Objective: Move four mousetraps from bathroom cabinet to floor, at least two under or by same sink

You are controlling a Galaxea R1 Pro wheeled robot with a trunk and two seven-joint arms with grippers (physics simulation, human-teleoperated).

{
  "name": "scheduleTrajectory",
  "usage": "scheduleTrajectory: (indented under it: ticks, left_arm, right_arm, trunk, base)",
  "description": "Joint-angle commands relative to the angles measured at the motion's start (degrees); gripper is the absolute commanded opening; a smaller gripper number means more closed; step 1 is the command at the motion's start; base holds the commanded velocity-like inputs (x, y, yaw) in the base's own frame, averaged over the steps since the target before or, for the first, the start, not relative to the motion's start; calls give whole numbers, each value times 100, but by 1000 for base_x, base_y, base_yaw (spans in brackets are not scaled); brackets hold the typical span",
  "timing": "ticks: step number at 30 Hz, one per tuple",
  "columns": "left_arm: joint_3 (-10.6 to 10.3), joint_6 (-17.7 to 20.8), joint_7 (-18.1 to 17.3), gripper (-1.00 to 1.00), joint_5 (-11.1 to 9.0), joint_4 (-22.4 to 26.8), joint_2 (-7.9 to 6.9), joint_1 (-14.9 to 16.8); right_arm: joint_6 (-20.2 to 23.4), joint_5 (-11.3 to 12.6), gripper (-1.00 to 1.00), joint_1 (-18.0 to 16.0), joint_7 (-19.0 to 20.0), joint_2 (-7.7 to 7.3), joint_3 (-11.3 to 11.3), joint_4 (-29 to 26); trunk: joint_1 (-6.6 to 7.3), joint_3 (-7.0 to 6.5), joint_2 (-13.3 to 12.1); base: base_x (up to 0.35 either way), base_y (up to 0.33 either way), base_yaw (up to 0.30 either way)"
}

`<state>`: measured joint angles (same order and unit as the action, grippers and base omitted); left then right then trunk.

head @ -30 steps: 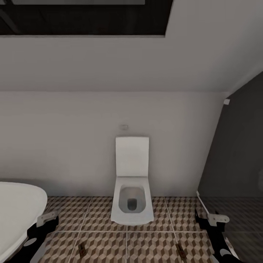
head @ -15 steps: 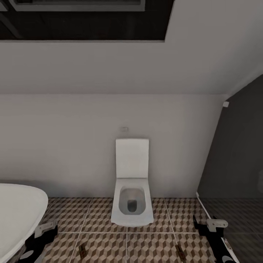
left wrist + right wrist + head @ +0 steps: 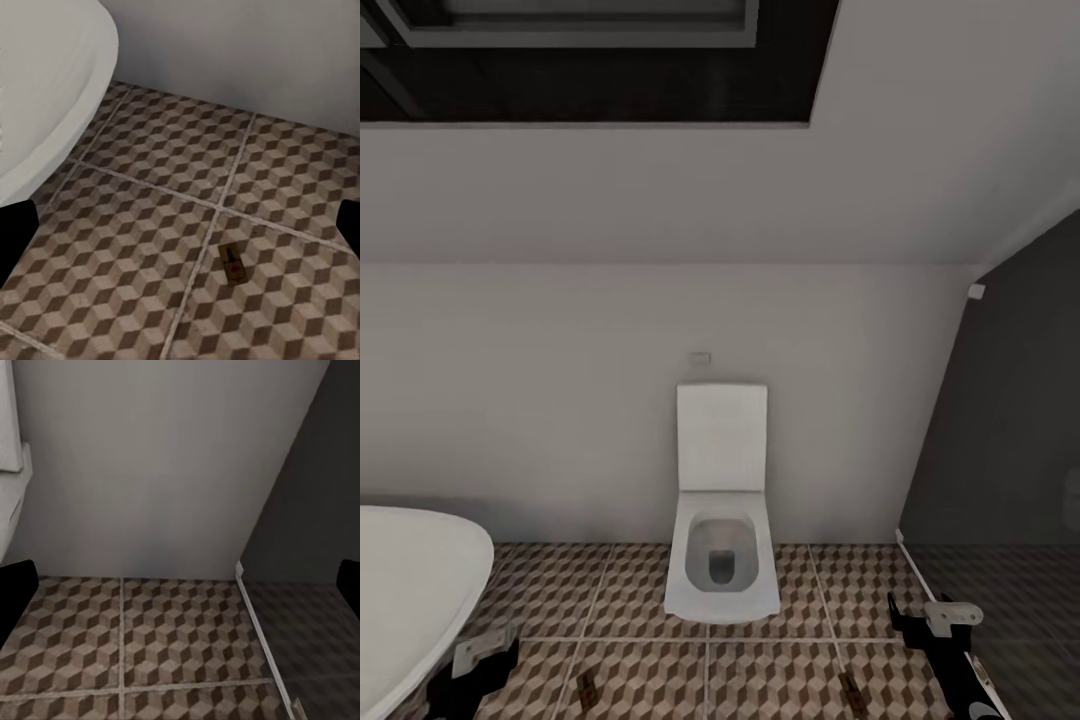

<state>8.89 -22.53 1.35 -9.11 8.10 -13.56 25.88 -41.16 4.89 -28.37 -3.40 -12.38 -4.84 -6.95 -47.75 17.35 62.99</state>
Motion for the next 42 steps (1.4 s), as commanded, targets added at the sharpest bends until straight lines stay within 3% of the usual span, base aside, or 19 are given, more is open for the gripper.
scheduleTrajectory:
  ticks: [1,14,27,42]
  left_arm:
    - [-19,-71,-3,100,-47,-60,-2,5]
    - [-19,-698,-175,100,-42,-745,-22,5]
    - [-18,-791,-436,100,-38,-1094,-86,5]
    - [-27,-758,-623,100,-34,-1246,-161,-151]
  right_arm:
    - [-15,51,100,-4,-17,-2,-52,8]
    - [-26,32,100,5,2,-2,-52,531]
    - [-38,37,100,49,224,-2,-52,996]
    - [-13,52,100,146,264,40,-52,1087]
  trunk:
    - [22,-12,-37]
    - [308,-245,-558]
    - [593,-478,-1080]
    - [923,-748,-1681]
  base:
    - [0,0,0]
    - [0,0,0]
    - [0,0,0]
    - [0,0,0]
